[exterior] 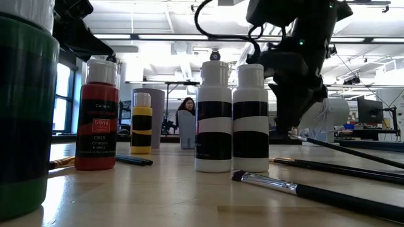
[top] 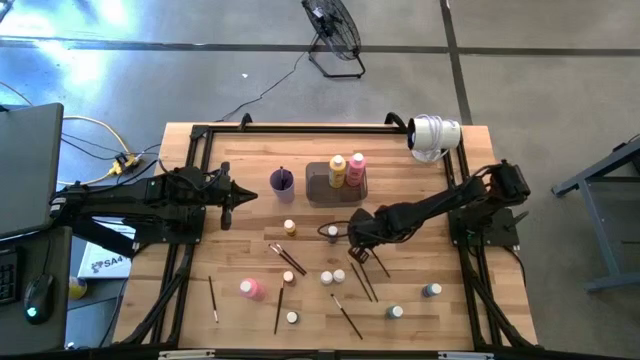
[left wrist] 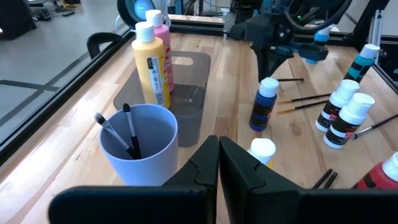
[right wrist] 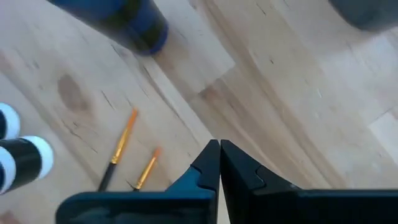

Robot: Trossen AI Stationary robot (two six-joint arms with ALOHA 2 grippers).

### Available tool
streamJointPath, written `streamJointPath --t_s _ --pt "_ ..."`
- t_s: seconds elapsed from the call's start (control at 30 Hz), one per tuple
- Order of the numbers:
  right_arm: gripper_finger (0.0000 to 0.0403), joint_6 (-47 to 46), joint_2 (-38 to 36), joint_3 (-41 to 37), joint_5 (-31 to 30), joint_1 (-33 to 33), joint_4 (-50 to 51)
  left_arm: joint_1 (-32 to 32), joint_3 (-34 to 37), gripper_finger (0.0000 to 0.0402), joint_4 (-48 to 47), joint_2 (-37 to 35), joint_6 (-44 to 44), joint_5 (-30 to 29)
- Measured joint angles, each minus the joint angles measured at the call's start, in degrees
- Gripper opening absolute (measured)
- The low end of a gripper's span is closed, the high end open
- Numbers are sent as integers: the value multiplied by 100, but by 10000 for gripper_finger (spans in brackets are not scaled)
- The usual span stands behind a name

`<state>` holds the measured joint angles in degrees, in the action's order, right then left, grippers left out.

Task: Pick & Place Paint Supplies
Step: Put the gold paint brush into the purple cup

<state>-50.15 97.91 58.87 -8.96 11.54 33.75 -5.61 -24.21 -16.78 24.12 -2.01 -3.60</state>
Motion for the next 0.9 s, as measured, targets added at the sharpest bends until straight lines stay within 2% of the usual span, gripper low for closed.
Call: streamJointPath --t_s 0.33,0.5,0.9 --pt "3 272 -101 5 -231 -7 -97 0 0 8 -1 1 1 0" --pt "3 509 -430 7 -356 -44 -269 0 0 8 19 2 1 2" --pt "3 1078 -1352 9 -1125 -45 -313 0 0 8 101 2 -125 0"
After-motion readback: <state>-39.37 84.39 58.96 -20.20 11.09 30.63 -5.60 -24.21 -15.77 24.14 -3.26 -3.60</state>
